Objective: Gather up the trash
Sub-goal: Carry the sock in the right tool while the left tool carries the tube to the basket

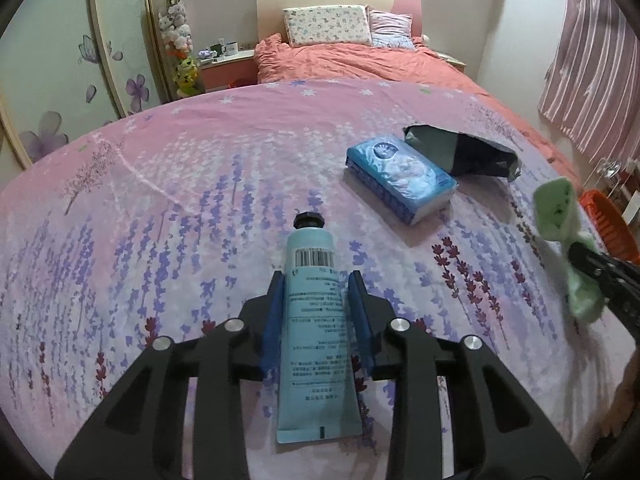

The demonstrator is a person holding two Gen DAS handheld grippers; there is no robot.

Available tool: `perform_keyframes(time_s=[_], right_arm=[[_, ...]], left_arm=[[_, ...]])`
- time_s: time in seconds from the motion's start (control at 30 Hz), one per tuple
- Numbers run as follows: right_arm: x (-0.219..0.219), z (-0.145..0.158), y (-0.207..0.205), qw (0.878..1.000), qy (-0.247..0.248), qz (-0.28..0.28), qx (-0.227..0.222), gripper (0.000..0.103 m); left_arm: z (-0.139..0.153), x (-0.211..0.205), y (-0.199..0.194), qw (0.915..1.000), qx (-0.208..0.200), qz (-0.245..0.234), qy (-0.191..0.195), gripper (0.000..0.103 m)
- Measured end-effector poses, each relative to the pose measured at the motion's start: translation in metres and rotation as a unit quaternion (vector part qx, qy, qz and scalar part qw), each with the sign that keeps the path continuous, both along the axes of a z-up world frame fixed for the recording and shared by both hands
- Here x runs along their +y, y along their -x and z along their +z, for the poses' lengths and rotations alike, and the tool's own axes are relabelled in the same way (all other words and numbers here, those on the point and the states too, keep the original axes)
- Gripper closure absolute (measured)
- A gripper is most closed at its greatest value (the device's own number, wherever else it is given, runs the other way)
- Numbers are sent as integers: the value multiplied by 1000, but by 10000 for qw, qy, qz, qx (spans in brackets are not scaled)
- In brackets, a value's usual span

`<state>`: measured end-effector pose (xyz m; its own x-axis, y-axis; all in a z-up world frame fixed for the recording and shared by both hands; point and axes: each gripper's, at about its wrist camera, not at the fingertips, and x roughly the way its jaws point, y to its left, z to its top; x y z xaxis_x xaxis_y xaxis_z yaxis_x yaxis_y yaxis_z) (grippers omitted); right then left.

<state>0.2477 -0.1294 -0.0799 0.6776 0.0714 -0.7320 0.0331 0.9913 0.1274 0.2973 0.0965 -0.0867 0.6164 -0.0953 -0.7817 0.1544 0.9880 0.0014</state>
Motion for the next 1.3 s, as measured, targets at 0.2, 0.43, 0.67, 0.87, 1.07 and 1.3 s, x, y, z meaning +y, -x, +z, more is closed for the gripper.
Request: perform_keyframes(time_s=[0.2, 0.43, 0.67, 0.87, 1.07, 1.3], right_arm=[[-14, 9, 13, 9999, -77, -33, -102, 97], [-41, 34, 36, 9991, -172, -146, -364, 97], [-78, 62, 65, 9958, -129, -487, -758, 97], [-117, 76, 89, 9912, -64, -854, -1006, 97], [-158, 77, 101, 9867, -189, -1156, -1126, 97], [-210, 63, 99, 9819, -380, -1492, -1100, 97]], left_arm=[[3, 0, 6, 9999, -53, -33, 125, 75], [33, -17, 28, 9990, -266, -233, 270, 75], [78, -70, 62, 9934, -564, -795, 601, 75], [104, -134, 88, 9832, -727, -1418, 891, 75], [115, -197, 103, 9715, -734, -1943, 1143, 75], [109, -277, 104, 9567, -522, -2463, 1460, 75]])
